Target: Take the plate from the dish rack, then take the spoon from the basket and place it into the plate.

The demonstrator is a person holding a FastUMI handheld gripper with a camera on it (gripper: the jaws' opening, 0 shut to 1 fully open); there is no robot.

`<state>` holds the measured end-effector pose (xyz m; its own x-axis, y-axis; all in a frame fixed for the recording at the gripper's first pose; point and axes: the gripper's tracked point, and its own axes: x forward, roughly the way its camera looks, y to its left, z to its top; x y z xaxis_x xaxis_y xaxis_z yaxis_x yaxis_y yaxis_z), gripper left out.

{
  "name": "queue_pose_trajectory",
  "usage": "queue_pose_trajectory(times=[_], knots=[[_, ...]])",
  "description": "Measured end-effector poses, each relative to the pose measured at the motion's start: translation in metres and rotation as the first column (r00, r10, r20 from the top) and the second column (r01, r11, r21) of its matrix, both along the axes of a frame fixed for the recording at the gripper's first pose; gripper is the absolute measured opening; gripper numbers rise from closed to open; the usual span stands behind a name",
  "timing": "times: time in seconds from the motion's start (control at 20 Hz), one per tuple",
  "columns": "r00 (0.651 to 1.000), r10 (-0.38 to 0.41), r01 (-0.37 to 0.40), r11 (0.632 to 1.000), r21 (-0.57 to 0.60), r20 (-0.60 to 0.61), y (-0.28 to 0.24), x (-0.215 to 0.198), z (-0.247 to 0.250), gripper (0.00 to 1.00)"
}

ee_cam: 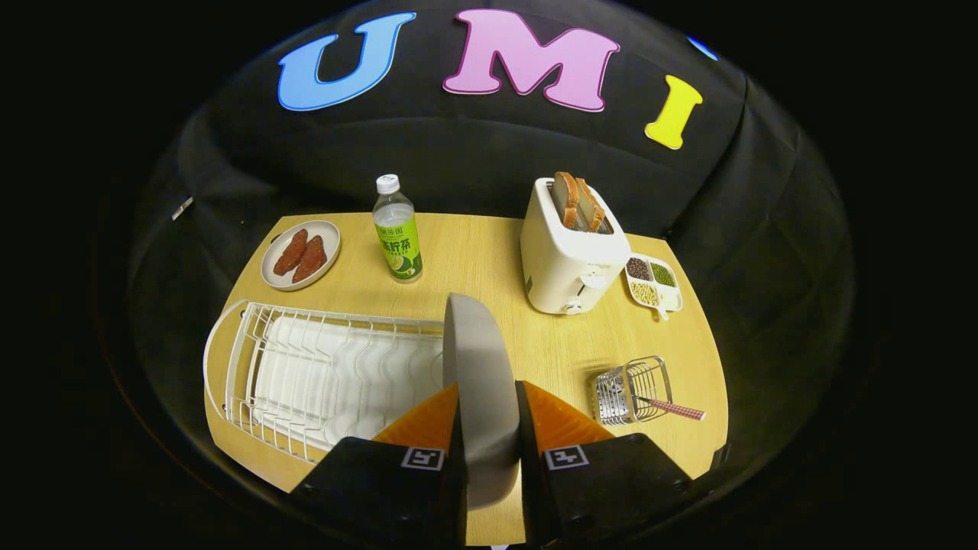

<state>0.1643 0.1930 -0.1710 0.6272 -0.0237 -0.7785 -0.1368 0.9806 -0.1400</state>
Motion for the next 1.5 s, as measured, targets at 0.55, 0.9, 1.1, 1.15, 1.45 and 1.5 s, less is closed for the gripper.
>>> queue_pose_trajectory(times=[0.55, 0.9, 1.1, 1.15, 1.45, 1.5], knots=[[0.998, -0.018, 0.029, 0.984, 0.176, -0.062, -0.034, -0.023, -0.011, 0.24], [0.999, 0.026, -0.014, 0.933, 0.360, -0.028, -0.070, -0.072, 0.022, 0.24], [0.999, 0.041, -0.022, 0.904, 0.428, -0.035, -0.101, -0.115, 0.028, 0.24], [0.998, 0.037, -0.012, 0.894, 0.449, -0.048, -0.110, -0.127, 0.026, 0.24], [0.990, -0.019, 0.091, 0.848, 0.522, -0.142, -0.172, -0.186, -0.009, 0.24], [0.985, -0.041, 0.127, 0.836, 0.533, -0.170, -0.183, -0.192, -0.018, 0.24]])
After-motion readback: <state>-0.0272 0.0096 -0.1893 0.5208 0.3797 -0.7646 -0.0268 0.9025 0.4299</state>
